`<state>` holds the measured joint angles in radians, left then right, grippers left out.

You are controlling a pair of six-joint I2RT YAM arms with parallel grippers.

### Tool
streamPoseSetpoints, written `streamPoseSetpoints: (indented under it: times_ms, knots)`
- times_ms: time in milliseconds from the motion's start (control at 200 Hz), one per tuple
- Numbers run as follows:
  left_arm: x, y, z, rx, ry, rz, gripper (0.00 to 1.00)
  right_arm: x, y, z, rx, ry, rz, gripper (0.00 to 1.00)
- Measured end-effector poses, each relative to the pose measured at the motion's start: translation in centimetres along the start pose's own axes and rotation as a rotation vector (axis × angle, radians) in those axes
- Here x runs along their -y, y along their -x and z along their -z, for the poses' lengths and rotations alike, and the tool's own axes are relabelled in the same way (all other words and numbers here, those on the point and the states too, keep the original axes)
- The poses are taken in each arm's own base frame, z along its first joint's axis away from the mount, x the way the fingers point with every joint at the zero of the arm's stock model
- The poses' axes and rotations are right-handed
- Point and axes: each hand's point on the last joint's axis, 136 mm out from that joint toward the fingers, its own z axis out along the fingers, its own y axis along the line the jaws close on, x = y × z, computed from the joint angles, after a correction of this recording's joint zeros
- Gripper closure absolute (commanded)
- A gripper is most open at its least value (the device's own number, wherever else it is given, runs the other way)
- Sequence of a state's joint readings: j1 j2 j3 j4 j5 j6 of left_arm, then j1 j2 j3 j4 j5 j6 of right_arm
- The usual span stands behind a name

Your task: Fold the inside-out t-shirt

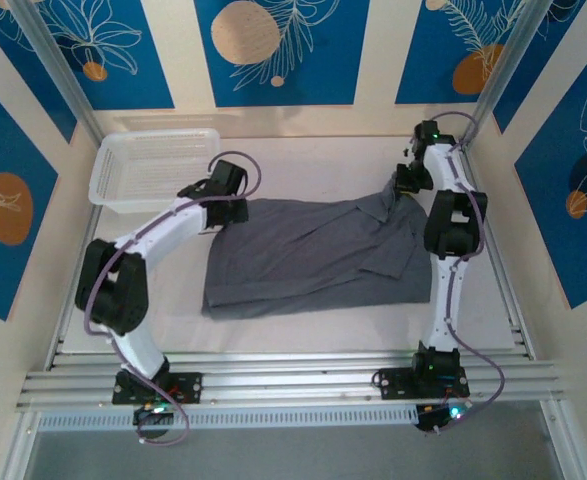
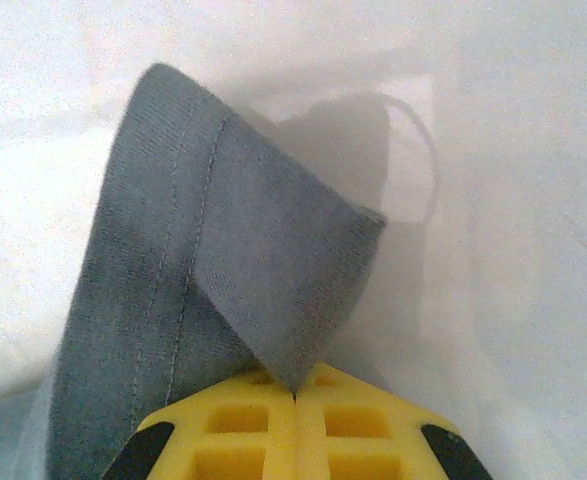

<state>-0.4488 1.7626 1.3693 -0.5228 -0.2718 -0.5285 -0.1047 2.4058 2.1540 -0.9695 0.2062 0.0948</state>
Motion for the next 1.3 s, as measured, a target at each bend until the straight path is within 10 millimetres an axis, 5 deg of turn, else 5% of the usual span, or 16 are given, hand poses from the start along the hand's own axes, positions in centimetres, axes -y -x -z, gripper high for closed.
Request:
streamPoseSetpoints:
  times_ms: [165, 475, 720, 865, 1110, 1300]
  knots:
    - [0.8, 2.2, -2.4, 0.035, 0.111, -0.019, 0.57, 1.6, 0.5, 3.0, 0.069, -0.011, -0.058, 1.0]
    - [6.5, 7.7, -10.9, 0.089, 0.18, -0.188, 0.51, 2.0, 1.1, 3.3, 0.097, -0.032, -0.071, 1.0]
    - [6.5, 5.7, -15.3, -0.014, 0.195, -0.328, 0.48, 1.9, 1.3, 3.6, 0.102, -0.032, -0.068, 1.0]
    - [5.6, 5.7, -15.7, -0.033, 0.208, -0.352, 0.57, 2.0, 1.3, 3.6, 0.101, -0.041, -0.07, 1.0]
    - [2.9, 7.1, -16.3, -0.047, 0.219, -0.329, 1.0, 2.3, 1.3, 3.2, 0.094, -0.053, -0.082, 1.0]
    - [2.2, 7.8, -16.5, -0.058, 0.179, -0.286, 1.0, 2.6, 1.4, 3.5, 0.097, -0.058, -0.095, 1.0]
